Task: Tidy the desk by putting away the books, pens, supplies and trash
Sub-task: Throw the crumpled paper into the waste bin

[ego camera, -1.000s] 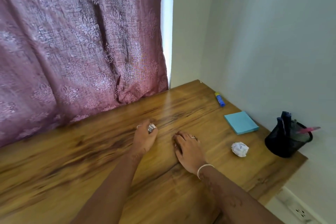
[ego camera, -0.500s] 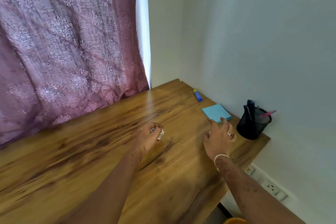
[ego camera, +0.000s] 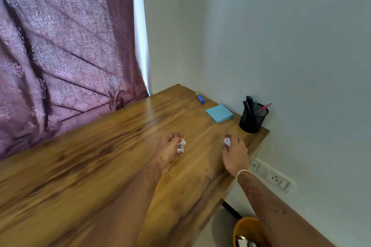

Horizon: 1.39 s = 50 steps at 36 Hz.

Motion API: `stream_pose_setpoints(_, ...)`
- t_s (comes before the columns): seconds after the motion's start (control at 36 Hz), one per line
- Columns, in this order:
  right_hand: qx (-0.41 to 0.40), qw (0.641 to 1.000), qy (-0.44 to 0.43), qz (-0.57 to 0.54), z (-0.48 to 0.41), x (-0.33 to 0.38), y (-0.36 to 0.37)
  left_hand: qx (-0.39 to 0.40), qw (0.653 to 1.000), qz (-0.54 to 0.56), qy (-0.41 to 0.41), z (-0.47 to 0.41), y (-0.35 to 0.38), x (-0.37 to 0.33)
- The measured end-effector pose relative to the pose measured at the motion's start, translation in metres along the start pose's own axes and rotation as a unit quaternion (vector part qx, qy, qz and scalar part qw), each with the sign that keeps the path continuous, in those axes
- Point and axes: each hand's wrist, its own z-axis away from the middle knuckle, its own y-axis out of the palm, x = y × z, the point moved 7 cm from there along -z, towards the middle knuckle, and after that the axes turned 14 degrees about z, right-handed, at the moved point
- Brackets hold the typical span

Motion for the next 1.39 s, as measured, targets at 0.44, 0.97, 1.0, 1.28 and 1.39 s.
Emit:
stream_pose_setpoints(0.44,-0.034,0.972,0.164,-0.167,0.105,-0.107,-0.057,0.160,0.981,0.023,-0.109,0.092,0.118,0.083)
stream_pose_setpoints(0.97,0.034,0.914,0.317,-0.250,0.176,-0.318,-0.069,0.114,0.974,0.012,-0.196,0.157,0.205,0.230)
stream_pose_setpoints(1.0,0.036,0.908,0.330,-0.254,0.179,-0.330,-0.066,0.105,0.973,0.016,-0.204,0.159,0.205,0.243)
stream_pose_setpoints(1.28,0.080,0.810,0.474,-0.337,0.221,-0.437,0.037,0.019,0.956,-0.029,-0.291,0.140,0.177,0.383)
stream_pose_setpoints(1.39,0.092,0.782,0.505,-0.353,0.228,-0.480,0.113,0.009,0.946,-0.078,-0.316,0.105,0.166,0.465)
